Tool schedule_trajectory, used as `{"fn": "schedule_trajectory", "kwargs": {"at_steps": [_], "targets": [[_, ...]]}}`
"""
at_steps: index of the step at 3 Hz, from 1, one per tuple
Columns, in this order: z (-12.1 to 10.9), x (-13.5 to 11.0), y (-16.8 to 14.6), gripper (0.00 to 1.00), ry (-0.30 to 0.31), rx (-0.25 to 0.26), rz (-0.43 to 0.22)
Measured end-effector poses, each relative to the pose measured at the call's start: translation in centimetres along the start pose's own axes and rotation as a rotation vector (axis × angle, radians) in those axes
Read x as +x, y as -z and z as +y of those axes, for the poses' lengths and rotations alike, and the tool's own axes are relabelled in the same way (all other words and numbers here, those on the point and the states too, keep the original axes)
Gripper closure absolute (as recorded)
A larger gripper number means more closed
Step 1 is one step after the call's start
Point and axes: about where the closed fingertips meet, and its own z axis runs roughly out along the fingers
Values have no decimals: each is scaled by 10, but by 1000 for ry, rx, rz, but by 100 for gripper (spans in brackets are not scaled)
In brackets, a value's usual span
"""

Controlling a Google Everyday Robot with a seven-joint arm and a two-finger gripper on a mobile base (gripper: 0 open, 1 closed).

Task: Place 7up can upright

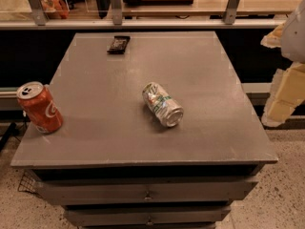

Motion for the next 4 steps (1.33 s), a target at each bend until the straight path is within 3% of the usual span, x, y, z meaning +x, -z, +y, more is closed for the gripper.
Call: {"fn": "schedule_trajectory", "kwargs": {"at_steps": [1, 2, 3, 4], "targets": [[0, 0, 0, 0, 0, 0, 0], [-1, -23, -16, 0, -40, 24, 5], [-1, -92, -68, 0, -28, 65, 17], [0, -158, -108, 0, -27, 74, 15]]}}
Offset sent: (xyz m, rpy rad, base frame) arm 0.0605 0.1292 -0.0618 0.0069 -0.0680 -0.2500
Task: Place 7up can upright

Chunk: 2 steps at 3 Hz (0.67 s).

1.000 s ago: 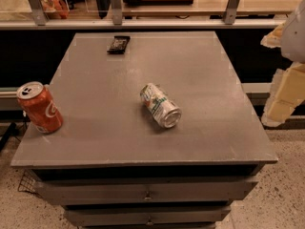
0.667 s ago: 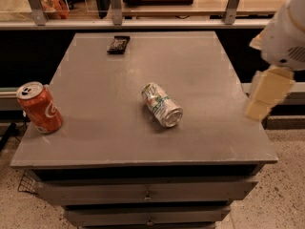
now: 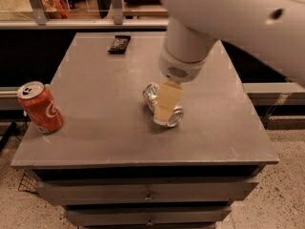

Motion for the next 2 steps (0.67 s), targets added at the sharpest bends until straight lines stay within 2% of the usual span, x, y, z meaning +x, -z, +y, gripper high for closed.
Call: {"fn": "schedule_trajectory", "kwargs": {"at_steps": [1, 2], "targets": [[3, -49, -22, 0, -60, -2, 5], [-12, -71, -34, 0, -261, 8, 9]]}}
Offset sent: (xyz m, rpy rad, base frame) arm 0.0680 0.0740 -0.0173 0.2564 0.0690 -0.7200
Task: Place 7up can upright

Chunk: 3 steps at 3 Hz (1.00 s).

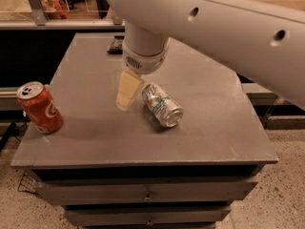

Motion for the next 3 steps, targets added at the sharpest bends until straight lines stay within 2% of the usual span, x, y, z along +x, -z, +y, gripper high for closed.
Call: {"fn": "schedule_trajectory", "kwargs": {"at_steps": [1, 2, 3], "targets": [[-22, 7, -9, 0, -303, -7, -18], [-32, 24, -17, 0, -530, -24, -27], [-21, 37, -41, 0, -675, -45, 10]]}}
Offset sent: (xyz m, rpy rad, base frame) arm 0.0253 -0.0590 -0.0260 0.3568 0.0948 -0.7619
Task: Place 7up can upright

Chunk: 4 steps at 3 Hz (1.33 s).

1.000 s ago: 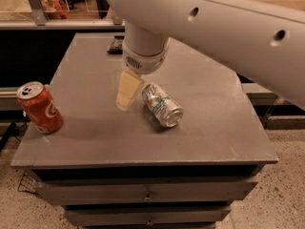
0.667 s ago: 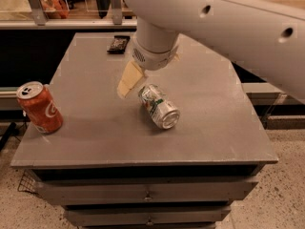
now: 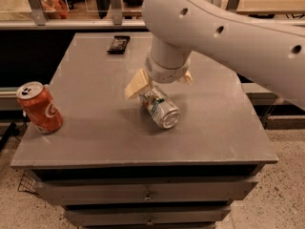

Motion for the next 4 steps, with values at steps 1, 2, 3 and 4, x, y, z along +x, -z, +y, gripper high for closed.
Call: {"fn": "schedule_trajectory", "kwargs": {"at_steps": [1, 2, 3, 4], "targets": [[5, 9, -17, 0, -11, -4, 38], [9, 13, -24, 18, 45, 4, 59], [16, 8, -19, 42, 138, 16, 60], [24, -4, 0, 71, 241, 37, 27]]}}
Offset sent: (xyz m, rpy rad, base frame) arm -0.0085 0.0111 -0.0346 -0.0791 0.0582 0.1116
